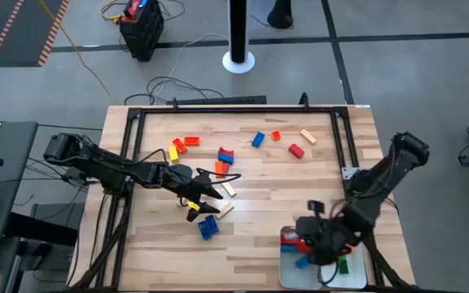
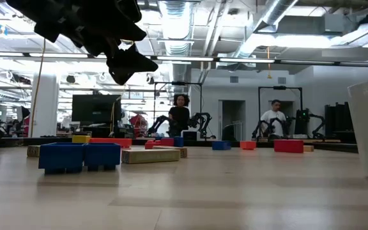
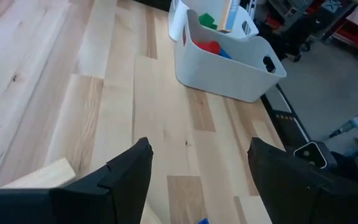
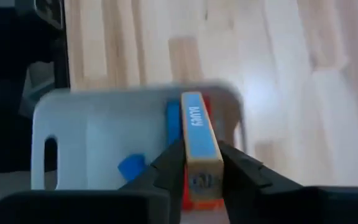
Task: Sort blocks by size
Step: Put the large light brown wooden block into the gray bin
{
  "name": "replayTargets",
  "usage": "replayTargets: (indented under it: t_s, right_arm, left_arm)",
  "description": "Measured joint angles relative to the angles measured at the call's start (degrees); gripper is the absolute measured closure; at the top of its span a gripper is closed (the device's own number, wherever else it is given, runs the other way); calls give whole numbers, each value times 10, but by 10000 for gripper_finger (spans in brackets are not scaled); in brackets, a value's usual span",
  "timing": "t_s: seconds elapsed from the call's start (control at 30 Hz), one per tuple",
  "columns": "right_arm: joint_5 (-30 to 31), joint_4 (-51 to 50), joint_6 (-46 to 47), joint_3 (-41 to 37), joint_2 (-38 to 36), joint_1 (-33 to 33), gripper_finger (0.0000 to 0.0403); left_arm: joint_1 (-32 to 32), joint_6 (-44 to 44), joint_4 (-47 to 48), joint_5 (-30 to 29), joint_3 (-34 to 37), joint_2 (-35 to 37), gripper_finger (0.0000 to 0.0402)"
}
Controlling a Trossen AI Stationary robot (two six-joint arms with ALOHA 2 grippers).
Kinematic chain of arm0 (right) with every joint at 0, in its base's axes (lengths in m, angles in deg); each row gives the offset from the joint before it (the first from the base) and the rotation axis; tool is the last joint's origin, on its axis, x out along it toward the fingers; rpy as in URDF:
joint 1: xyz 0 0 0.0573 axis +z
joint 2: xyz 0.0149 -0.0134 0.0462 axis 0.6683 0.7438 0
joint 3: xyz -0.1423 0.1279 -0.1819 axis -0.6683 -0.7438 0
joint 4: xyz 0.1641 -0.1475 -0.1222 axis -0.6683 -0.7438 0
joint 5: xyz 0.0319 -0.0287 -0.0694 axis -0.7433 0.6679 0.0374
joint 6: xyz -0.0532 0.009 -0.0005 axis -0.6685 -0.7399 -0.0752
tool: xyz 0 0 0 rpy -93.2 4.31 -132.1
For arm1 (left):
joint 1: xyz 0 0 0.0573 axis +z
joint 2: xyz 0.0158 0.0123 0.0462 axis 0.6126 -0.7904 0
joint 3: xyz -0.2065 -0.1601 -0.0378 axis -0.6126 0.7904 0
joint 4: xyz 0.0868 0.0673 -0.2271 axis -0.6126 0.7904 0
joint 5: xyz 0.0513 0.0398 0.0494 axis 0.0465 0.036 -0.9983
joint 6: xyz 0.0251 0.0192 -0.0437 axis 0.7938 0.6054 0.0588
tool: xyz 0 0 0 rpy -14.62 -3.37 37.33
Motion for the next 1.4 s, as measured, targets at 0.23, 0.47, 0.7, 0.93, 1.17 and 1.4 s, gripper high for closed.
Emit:
replayTargets:
  t_s: [0.23, 0.47, 0.7, 0.93, 1.17, 1.4]
  right_arm:
    - [18, 2, 105, -47, 3, 25, 235]
    - [20, -7, 105, -46, -13, 0, 227]
    - [125, -9, 27, -46, -17, -42, 238]
    - [212, 11, -52, -46, -16, -98, 236]
    - [212, 80, -119, -46, -16, -132, 234]
    - [215, 118, -159, -46, -16, -143, 235]
  left_arm:
    - [0, 6, 0, 0, 0, 0, 146]
    - [0, 5, 12, 0, 0, 1, 146]
    - [-1, 15, 75, -65, 0, 1, 148]
    - [9, 20, 164, -162, 0, -9, 152]
    - [-3, -55, 305, -153, -1, -11, 152]
    - [-40, -186, 455, -205, 0, -11, 152]
